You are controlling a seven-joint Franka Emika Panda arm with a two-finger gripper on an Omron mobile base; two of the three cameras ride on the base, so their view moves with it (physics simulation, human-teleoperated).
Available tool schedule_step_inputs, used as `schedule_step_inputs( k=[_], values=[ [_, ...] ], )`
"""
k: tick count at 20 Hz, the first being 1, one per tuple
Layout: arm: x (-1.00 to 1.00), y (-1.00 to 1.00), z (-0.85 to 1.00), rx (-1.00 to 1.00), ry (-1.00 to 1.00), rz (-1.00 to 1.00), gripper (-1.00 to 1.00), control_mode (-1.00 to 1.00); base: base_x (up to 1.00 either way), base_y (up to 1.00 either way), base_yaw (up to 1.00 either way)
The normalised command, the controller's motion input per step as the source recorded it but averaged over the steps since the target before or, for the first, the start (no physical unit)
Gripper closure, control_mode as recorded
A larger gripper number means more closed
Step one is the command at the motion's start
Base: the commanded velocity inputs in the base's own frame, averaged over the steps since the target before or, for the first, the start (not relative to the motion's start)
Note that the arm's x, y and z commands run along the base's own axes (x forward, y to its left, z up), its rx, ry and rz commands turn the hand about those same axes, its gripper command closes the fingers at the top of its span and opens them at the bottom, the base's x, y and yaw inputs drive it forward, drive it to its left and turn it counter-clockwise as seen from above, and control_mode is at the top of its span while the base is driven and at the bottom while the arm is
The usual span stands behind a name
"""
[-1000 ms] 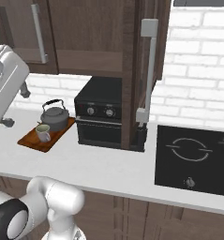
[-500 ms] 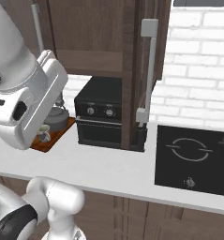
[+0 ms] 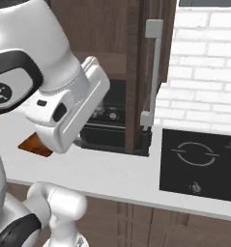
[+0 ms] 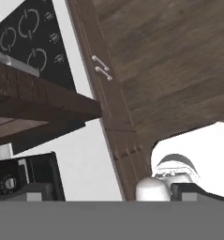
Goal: Pick the kettle from the counter and place it on the tray. Then pick the mug from the cabinet and place it on the tray. Then close the cabinet doors.
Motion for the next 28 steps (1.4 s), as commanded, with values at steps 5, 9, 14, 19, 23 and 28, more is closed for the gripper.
schedule_step_inputs(
  k=[5,9,14,19,23,28],
  values=[
    [0.01,-0.4,-0.37,-0.26,-0.24,-0.15,-1.0,-1.0,0.0,0.0,0.0],
    [0.03,-0.37,-0.37,-0.28,-0.29,-0.19,-1.0,-1.0,0.0,0.0,0.0],
    [-0.06,-0.44,0.0,-0.04,0.0,-0.25,-1.0,-1.0,0.0,0.0,0.0],
    [-0.03,-0.38,0.0,-0.04,0.0,-0.24,-1.0,-1.0,0.0,0.0,0.0],
    [-0.43,-0.07,0.0,-0.02,-0.08,-0.25,-1.0,-1.0,0.0,0.0,0.0],
    [-0.65,-0.03,0.02,-0.01,-0.17,-0.25,-1.0,-1.0,0.0,0.0,0.0]
  ],
)
